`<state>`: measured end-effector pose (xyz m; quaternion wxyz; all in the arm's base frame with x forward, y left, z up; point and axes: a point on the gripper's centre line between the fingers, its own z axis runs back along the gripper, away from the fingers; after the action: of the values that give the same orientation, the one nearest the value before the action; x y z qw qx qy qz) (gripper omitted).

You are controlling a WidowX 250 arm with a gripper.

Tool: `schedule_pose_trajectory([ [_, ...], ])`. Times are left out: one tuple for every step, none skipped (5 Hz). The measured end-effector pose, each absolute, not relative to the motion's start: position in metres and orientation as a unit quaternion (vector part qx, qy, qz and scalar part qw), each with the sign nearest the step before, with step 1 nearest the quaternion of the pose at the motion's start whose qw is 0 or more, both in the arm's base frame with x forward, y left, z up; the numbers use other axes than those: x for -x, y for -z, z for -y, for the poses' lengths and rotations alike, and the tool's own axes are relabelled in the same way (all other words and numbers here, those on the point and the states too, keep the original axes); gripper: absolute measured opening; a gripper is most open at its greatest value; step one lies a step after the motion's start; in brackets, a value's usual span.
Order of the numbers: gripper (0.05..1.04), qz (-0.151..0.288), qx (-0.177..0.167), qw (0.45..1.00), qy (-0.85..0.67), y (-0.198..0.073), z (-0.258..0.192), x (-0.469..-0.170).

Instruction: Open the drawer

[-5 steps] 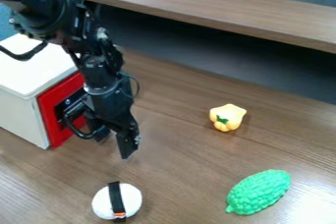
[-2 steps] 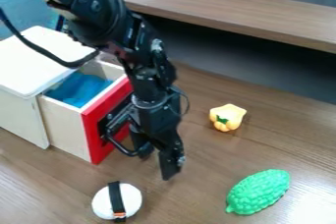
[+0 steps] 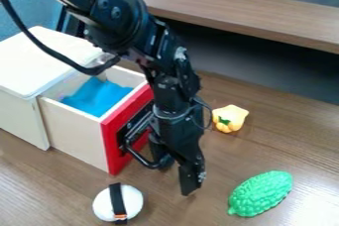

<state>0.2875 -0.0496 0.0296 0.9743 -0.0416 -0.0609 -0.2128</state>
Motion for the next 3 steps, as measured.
schedule_pose_trajectory([
  [0.998,0.057,0.040,0.977,0.199,-0.035,0.049,-0.283],
  [0.999,0.017,0.014,0.991,0.131,-0.050,0.035,-0.279],
  [0.999,-0.033,0.003,0.998,0.057,-0.077,0.018,-0.282],
])
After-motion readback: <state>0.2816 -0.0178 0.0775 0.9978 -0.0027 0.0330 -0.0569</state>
